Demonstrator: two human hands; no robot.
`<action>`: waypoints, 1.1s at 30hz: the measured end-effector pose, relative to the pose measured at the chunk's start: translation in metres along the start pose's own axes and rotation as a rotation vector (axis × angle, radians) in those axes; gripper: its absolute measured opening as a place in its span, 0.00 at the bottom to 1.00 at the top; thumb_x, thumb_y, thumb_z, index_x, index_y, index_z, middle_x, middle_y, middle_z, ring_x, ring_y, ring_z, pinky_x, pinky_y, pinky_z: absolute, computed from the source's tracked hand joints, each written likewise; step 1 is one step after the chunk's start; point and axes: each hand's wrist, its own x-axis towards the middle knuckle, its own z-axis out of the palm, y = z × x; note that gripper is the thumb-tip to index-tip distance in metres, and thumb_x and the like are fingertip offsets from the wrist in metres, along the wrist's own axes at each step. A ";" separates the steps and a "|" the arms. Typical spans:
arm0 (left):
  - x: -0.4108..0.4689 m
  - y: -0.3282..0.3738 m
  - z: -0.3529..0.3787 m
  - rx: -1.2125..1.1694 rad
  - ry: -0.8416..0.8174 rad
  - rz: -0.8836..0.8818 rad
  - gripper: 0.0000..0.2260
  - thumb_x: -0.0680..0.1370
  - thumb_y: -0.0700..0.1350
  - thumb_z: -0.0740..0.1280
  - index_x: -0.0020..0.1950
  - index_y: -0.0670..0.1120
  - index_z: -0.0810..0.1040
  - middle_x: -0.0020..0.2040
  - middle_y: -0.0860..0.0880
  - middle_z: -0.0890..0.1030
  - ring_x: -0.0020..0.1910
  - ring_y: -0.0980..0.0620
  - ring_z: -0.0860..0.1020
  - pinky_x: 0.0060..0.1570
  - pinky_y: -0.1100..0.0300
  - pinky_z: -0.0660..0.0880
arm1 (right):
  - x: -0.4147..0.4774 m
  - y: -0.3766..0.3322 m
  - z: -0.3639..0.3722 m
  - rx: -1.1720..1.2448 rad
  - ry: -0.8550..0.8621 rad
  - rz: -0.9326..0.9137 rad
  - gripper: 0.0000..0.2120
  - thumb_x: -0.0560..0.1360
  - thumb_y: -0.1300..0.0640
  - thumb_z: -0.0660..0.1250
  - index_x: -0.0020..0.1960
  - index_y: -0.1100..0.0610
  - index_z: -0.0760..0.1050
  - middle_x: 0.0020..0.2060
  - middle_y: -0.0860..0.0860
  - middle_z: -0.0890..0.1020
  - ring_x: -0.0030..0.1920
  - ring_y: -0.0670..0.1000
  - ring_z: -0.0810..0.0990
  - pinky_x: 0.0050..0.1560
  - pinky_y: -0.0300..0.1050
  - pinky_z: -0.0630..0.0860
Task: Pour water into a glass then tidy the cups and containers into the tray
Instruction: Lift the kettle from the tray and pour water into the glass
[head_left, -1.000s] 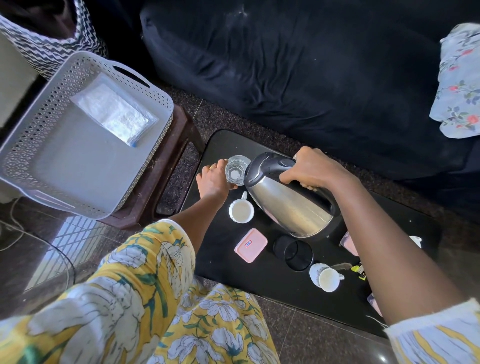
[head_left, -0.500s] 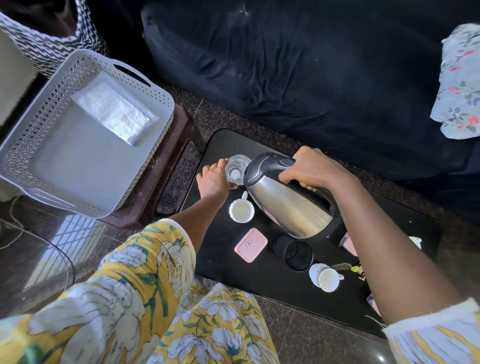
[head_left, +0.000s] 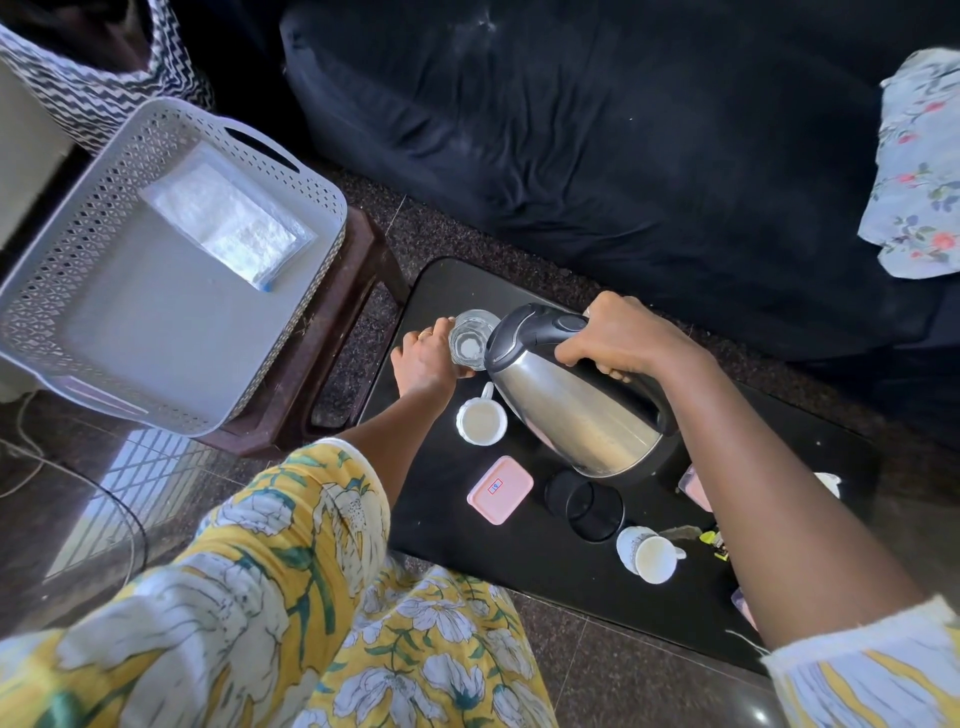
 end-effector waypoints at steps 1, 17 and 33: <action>0.000 0.000 0.000 -0.001 -0.001 0.001 0.30 0.68 0.51 0.74 0.67 0.51 0.66 0.63 0.47 0.76 0.64 0.43 0.69 0.60 0.47 0.65 | 0.000 0.000 0.000 0.007 0.002 0.002 0.11 0.54 0.51 0.67 0.31 0.58 0.73 0.16 0.49 0.73 0.17 0.51 0.69 0.25 0.40 0.71; -0.002 0.002 0.000 -0.015 0.002 -0.016 0.30 0.69 0.51 0.74 0.67 0.52 0.65 0.64 0.48 0.76 0.64 0.43 0.69 0.59 0.48 0.66 | -0.004 -0.006 -0.001 0.034 0.009 0.026 0.10 0.53 0.53 0.67 0.30 0.58 0.72 0.20 0.50 0.76 0.18 0.51 0.71 0.23 0.39 0.70; -0.003 0.002 0.001 -0.014 0.015 -0.015 0.31 0.69 0.51 0.73 0.68 0.50 0.65 0.64 0.47 0.75 0.64 0.44 0.68 0.60 0.48 0.65 | -0.007 -0.005 0.001 0.056 0.012 0.035 0.09 0.56 0.53 0.67 0.30 0.58 0.71 0.21 0.50 0.76 0.18 0.50 0.71 0.24 0.38 0.70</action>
